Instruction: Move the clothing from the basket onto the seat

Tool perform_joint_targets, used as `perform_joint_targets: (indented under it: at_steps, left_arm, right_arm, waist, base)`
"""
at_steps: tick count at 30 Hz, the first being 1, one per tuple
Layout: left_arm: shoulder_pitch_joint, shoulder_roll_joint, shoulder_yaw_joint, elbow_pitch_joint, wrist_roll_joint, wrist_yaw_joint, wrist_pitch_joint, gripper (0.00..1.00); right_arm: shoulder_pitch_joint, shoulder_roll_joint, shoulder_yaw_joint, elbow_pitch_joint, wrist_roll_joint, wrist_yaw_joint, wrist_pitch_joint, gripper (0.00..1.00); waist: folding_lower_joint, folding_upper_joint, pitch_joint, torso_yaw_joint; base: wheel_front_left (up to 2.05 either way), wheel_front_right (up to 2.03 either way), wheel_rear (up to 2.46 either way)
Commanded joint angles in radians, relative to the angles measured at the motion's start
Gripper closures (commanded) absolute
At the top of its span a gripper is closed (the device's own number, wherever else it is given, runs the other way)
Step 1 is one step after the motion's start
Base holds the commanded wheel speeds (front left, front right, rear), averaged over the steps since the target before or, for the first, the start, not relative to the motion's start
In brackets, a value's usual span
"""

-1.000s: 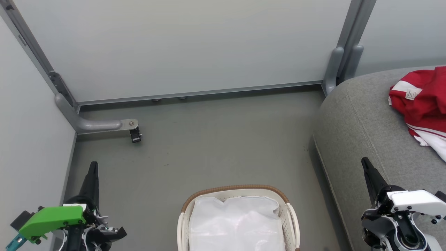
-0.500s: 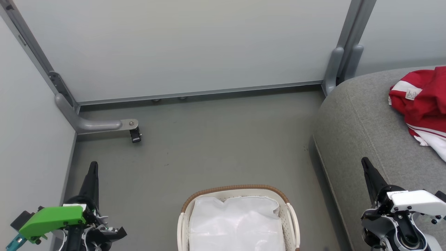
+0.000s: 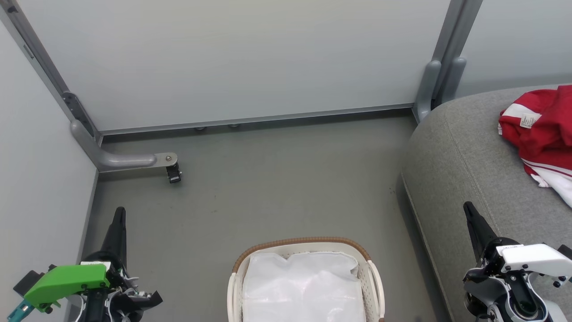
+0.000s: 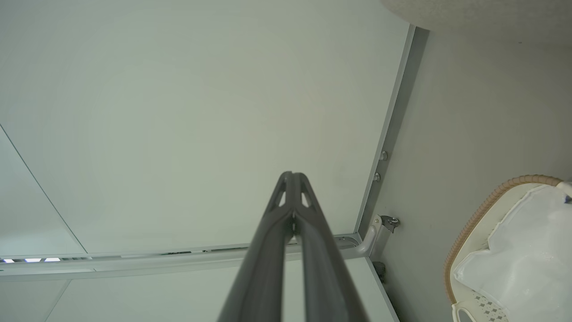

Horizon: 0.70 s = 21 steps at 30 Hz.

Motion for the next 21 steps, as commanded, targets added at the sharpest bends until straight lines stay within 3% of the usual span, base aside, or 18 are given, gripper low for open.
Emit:
perform_joint_targets:
  at_steps: [1,21]
  left_arm:
    - [-0.011,0.002,0.005,-0.003,0.005,-0.005,0.005,1.0]
    - [-0.011,0.001,0.006,-0.003,0.007,-0.005,0.005,1.0]
  right_arm:
    - [-0.003,-0.006,-0.002,-0.003,0.003,0.0,0.004,1.0]
    - [-0.003,-0.006,-0.001,-0.003,0.004,0.0,0.004,1.0]
  waist:
    - [0.0,0.012,0.0,0.0]
    - [0.0,0.012,0.0,0.0]
  base:
    - [0.0,0.0,0.0]
    - [0.0,0.0,0.0]
